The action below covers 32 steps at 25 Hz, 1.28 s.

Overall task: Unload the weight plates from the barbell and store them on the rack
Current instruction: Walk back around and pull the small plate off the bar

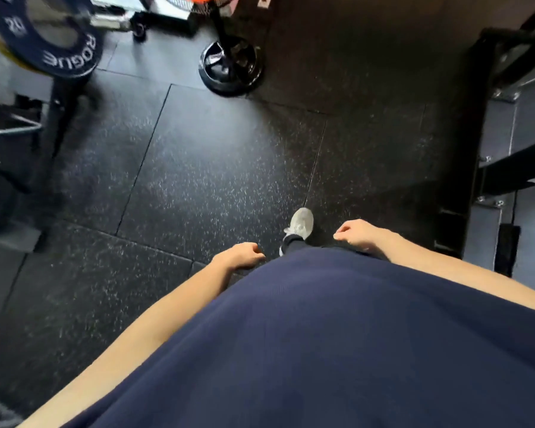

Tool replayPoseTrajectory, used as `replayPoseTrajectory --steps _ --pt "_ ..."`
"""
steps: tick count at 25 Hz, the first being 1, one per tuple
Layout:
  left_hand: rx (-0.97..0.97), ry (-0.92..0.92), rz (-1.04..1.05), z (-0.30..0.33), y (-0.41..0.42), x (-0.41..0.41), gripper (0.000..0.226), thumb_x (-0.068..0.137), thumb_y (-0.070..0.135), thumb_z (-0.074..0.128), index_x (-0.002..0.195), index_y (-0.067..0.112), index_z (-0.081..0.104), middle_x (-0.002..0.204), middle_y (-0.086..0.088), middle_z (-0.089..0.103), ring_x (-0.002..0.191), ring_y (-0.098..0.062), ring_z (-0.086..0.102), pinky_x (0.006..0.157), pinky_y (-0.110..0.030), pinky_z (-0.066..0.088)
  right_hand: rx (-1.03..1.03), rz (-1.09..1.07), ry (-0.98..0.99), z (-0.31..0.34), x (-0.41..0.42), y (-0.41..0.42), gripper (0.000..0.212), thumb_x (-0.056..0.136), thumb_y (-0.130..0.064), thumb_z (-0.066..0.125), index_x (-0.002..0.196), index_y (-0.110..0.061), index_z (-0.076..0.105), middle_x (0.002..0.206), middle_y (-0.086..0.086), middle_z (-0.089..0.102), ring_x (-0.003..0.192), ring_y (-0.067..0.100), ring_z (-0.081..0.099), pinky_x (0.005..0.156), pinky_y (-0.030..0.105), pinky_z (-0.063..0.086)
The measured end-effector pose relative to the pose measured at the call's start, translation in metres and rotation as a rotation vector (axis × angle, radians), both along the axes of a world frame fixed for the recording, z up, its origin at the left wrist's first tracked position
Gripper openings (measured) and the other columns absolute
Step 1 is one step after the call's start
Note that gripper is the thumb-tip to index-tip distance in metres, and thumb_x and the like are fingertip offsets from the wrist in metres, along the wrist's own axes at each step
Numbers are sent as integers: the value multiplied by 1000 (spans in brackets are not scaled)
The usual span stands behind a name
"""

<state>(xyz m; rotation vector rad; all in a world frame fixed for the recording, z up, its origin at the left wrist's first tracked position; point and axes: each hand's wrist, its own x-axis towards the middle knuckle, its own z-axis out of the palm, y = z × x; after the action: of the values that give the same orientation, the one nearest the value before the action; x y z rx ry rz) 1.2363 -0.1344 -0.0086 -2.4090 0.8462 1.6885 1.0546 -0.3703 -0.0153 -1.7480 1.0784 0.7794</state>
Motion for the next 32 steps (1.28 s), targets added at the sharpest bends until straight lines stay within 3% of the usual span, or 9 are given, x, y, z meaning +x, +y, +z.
replayPoseTrajectory --steps 2,6,13,17,20,23,26,29,32 --pt "1 -12 -17 10 -42 50 32 91 37 53 112 15 64 121 -6 64 106 -21 58 78 -26 40 -12 15 8 4 41 -43 23 87 -24 63 104 -10 69 104 10 66 84 21 58 73 29 47" --pt "-111 -165 53 23 -134 157 25 91 30 51 100 13 67 116 -9 67 110 -26 59 84 -29 42 -99 -73 -61 19 127 -132 18 88 -23 62 100 -12 69 103 11 68 88 20 57 82 30 44" --pt "-102 -121 194 -6 -252 289 32 96 30 44 118 15 61 132 -5 59 121 -24 52 91 -27 35 -23 -11 18 1 254 -226 7 88 -30 61 92 -26 64 104 1 66 92 18 60 85 34 49" --pt "-81 -99 70 -4 -352 412 38 95 37 45 123 16 60 134 -6 57 121 -26 51 93 -30 38 -37 4 134 6 338 -298 13 81 -42 63 92 -35 66 94 -9 67 80 14 62 57 28 45" --pt "-91 -118 12 9 -421 489 31 94 37 48 113 17 62 118 -10 65 103 -27 60 79 -29 44 -81 -41 51 14 410 -370 14 89 -31 60 96 -23 68 106 3 69 93 20 62 79 31 49" --pt "-91 -118 -50 18 -490 545 21 92 34 49 100 19 61 89 -8 62 70 -17 54 54 -24 39 -150 -175 -42 23 466 -438 16 90 -25 60 101 -18 68 101 4 67 95 23 61 78 26 42" --pt "-89 -94 -96 15 -554 578 27 93 35 52 106 15 64 84 -2 57 75 -17 52 62 -24 39 -127 -228 -49 16 504 -492 19 90 -26 61 108 -21 66 113 4 66 103 22 60 89 32 46" --pt "0 -23 -163 5 -624 606 26 92 36 54 101 14 65 84 -3 58 73 -19 53 64 -27 43 -85 -204 -16 -1 535 -556 19 90 -28 62 106 -19 67 113 4 65 97 18 58 86 30 46" --pt "48 -2 -233 -2 -708 634 28 93 37 54 107 15 64 103 -9 65 83 -21 60 71 -33 49 -36 -197 8 -10 559 -630 19 89 -29 62 103 -18 70 110 5 66 96 19 60 86 31 47"
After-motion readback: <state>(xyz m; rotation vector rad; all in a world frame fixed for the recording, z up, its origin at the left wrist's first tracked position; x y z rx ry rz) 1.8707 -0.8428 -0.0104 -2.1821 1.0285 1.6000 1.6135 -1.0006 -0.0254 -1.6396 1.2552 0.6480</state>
